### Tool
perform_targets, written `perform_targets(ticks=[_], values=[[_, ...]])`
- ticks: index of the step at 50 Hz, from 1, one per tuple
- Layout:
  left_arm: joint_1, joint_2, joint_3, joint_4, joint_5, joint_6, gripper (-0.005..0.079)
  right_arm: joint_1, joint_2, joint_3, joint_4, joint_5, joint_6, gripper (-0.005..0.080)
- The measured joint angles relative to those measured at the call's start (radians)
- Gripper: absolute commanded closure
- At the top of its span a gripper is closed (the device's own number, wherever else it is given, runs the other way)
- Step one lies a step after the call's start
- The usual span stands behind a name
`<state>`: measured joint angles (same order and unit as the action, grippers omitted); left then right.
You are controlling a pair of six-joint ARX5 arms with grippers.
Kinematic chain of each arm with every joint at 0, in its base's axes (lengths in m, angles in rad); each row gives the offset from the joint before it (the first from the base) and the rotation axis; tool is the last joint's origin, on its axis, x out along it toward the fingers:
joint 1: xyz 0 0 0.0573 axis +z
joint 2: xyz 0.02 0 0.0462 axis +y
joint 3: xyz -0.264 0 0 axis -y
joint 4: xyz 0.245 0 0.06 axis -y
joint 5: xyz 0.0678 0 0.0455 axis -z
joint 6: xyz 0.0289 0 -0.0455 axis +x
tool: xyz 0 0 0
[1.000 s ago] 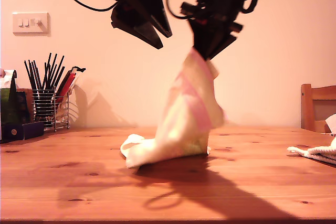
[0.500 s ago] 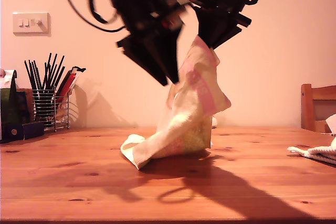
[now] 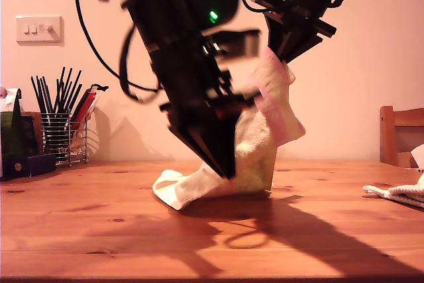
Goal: Fold the tea towel in front of you. After folding it, place it to the right side.
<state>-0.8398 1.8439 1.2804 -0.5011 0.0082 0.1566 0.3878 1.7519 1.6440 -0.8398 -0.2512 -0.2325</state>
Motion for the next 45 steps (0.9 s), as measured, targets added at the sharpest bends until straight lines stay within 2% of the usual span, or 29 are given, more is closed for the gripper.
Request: perform_targets(ticks=[9, 18, 28, 34, 39, 45], values=[[-0.033, -0.01, -0.079, 0.171, -0.091, 0.004, 0.0732, 0.0, 0.0, 0.001, 0.0, -0.005, 0.008, 0.0764], [-0.05, -0.066, -0.235, 0.331, -0.142, 0.011, 0.0756, -0.009, 0.0, 0.002, 0.0, -0.005, 0.009, 0.0764], [-0.076, -0.237, -0.432, 0.594, -0.167, 0.044, 0.0764, -0.021, 0.0, 0.002, 0.0, -0.006, 0.017, 0.0764], [-0.109, -0.366, -0.502, 0.754, -0.201, 0.056, 0.0764, -0.026, 0.0, 0.002, 0.001, -0.006, 0.019, 0.0764], [-0.128, -0.409, -0.529, 0.824, -0.252, 0.089, 0.0764, -0.026, 0.0, 0.002, 0.002, -0.006, 0.019, 0.0764], [-0.135, -0.383, -0.552, 0.814, -0.264, 0.153, 0.0764, -0.026, 0.0, 0.002, 0.002, -0.008, 0.019, 0.0764]])
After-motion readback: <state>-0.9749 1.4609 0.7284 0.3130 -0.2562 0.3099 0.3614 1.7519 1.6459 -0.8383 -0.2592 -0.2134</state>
